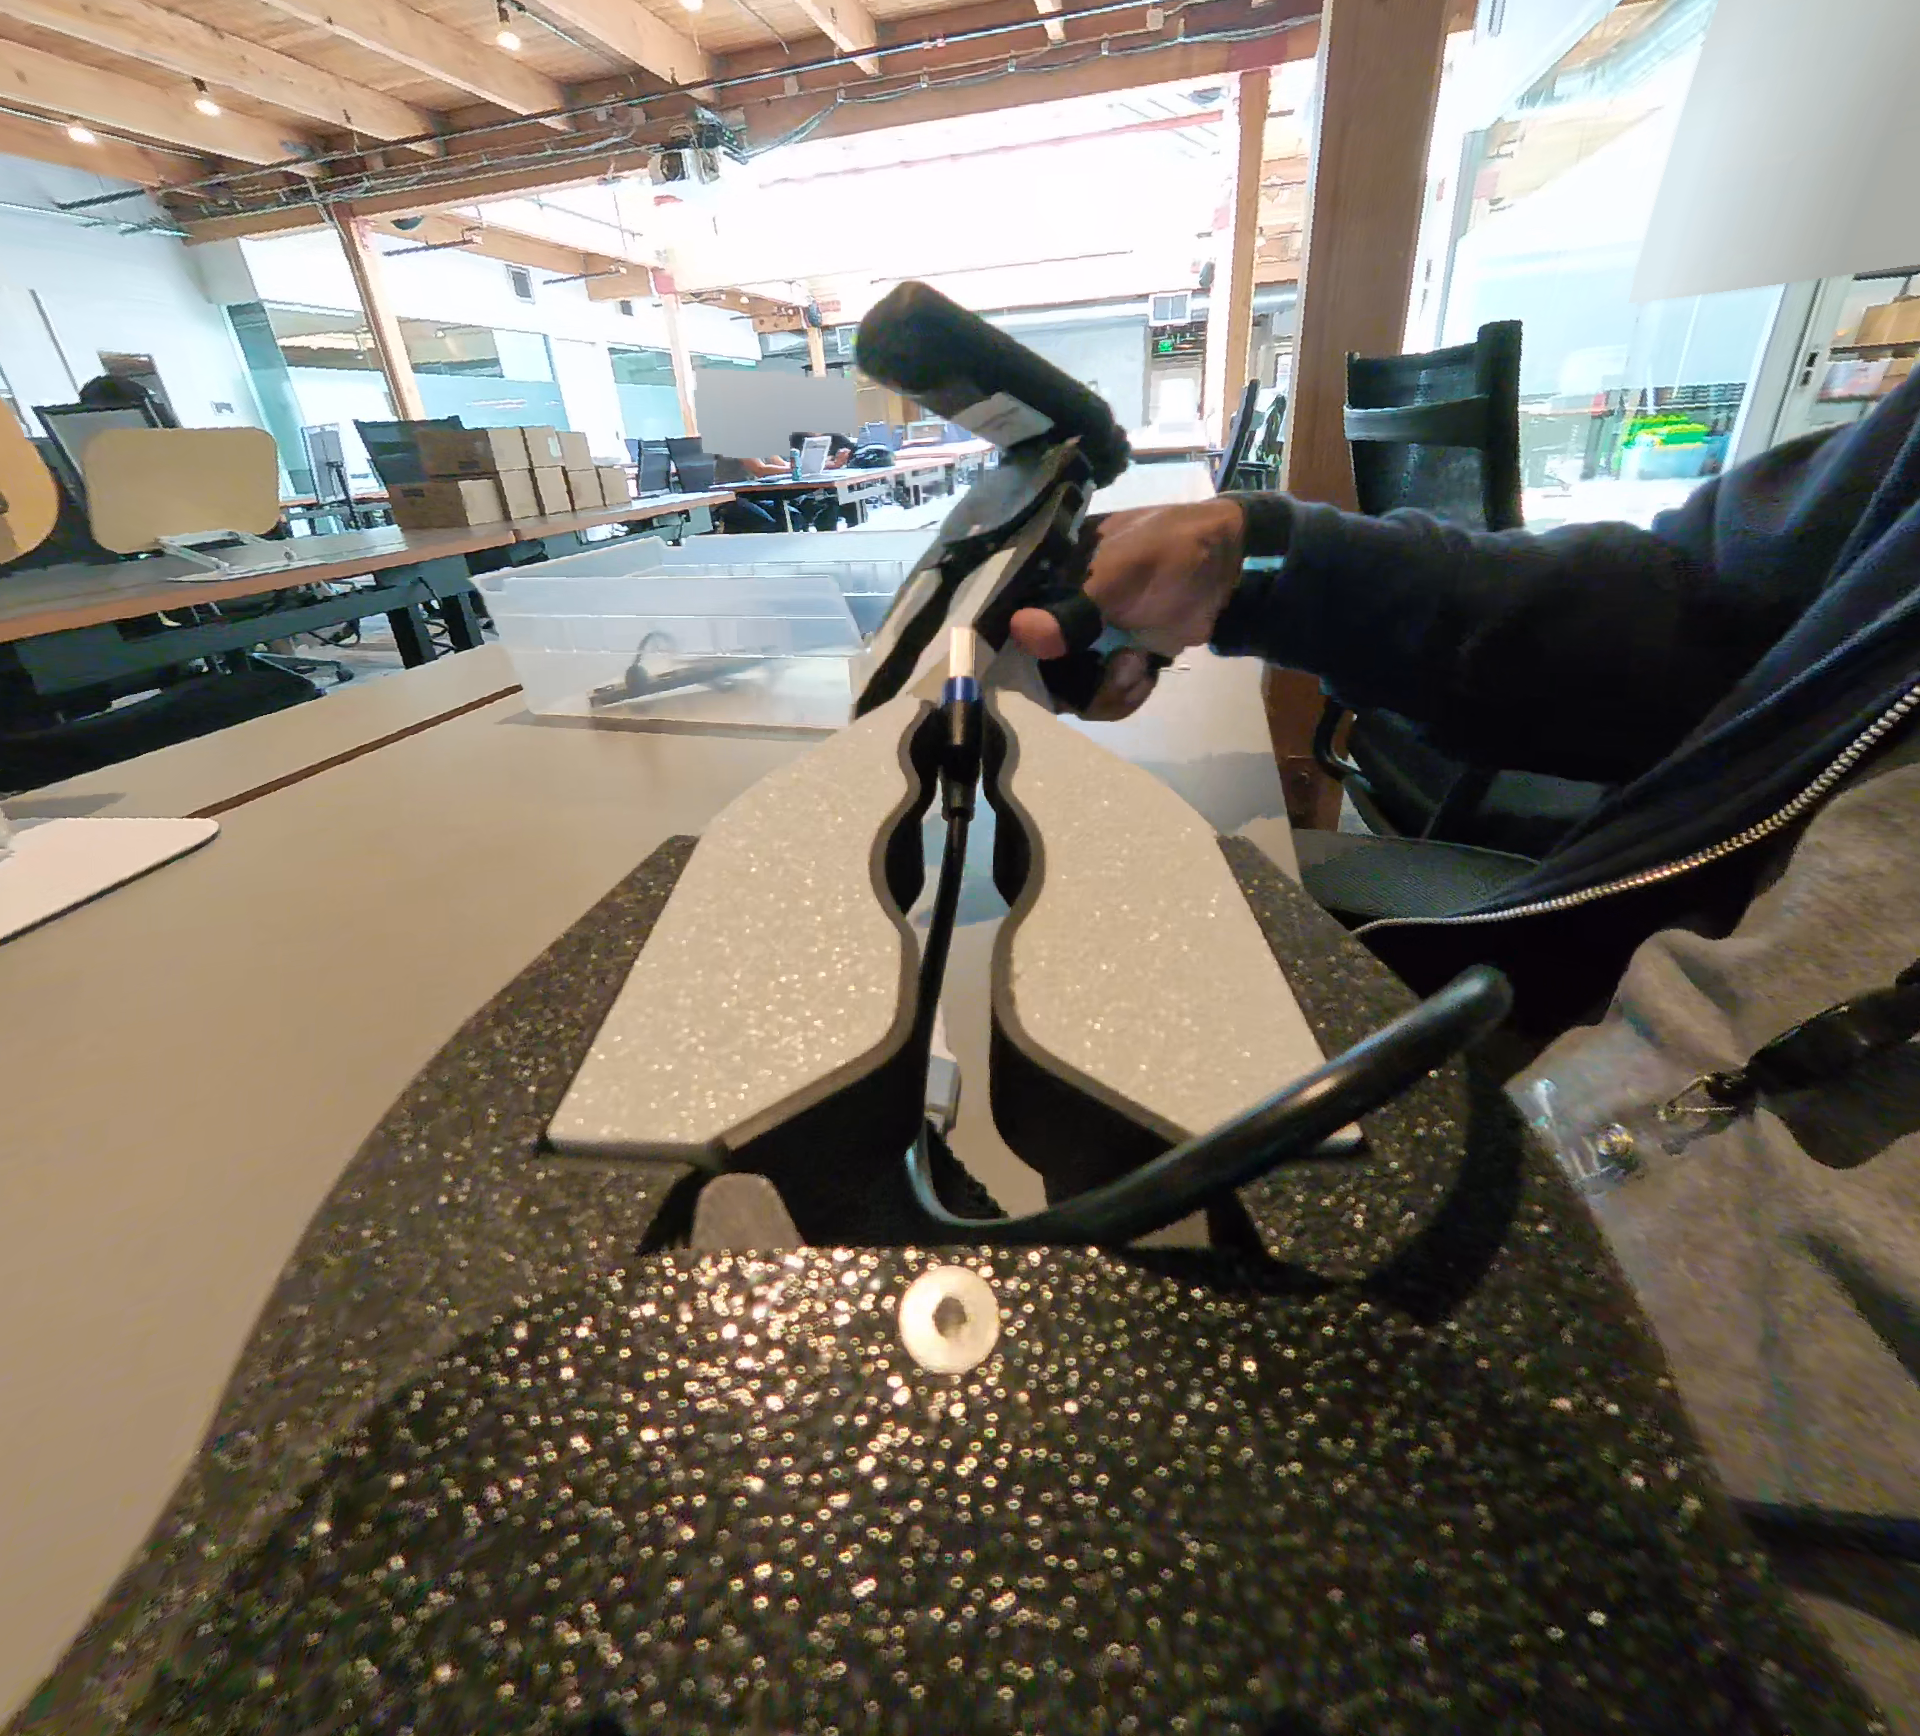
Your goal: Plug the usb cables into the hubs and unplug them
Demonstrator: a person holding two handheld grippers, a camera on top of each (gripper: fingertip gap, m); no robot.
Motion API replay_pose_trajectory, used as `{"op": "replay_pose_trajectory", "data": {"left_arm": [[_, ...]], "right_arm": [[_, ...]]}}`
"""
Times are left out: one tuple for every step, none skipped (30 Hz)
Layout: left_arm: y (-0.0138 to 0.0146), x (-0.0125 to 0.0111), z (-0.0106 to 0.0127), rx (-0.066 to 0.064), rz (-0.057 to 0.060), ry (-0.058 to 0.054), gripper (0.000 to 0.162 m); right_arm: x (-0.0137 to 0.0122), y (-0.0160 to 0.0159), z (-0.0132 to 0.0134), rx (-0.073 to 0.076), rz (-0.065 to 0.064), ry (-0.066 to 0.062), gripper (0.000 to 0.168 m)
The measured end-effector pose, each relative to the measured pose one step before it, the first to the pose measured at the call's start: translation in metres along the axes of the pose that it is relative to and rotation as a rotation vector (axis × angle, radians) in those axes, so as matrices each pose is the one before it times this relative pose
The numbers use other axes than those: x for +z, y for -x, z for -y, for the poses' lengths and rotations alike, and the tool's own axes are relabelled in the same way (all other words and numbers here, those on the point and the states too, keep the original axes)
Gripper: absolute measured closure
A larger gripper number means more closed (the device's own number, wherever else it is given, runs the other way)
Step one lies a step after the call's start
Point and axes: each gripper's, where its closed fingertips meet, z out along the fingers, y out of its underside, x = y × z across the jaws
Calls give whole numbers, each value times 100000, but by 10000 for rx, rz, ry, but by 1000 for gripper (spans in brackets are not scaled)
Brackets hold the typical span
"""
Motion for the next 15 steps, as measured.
{"op": "replay_pose_trajectory", "data": {"left_arm": [[108, -36, -9, -2, 54, 2, 155], [65, -23, -16, 6, 43, 14, 155], [29, -33, -55, 3, 25, 29, 155], [13, -17, -62, 6, 22, 32, 155], [11, -7, -55, 11, 13, 33, 155], [19, 2, -64, 10, 6, 37, 155], [19, 18, -40, 12, 1, 33, 154], [24, 19, -29, 14, -4, 25, 154], [24, 34, -20, 15, -1, 24, 154], [35, 6, -9, 19, 8, 20, 154], [28, -5, -2, 14, 14, 9, 154], [29, -26, 5, 0, 16, -1, 154], [38, -47, 20, -14, 17, -18, 155], [61, -56, 54, -26, 24, -34, 155], [48, -67, 61, -44, 13, -45, 155]], "right_arm": [[1053, 9, 397, -631, 60, 242, 134], [1007, -101, 404, -1138, -24, 211, 134], [853, -484, 379, -1668, -281, 135, 134], [720, -887, 145, -2049, -579, 136, 134], [579, -859, -152, -1964, -586, 143, 134], [518, -269, -329, -1514, -129, 137, 134], [446, 405, -292, -929, 451, 119, 133], [322, 567, -66, -349, 693, 65, 129], [195, 321, 185, -112, 609, 16, 121], [16, -16, 322, -337, 343, 20, 119], [-164, -272, 406, -727, 37, -12, 118], [-211, -322, 374, -976, -106, -12, 119], [-129, -252, 207, -944, -83, 77, 119], [48, -99, 63, -752, 17, 169, 118], [183, 48, -2, -626, 96, 189, 116]]}}
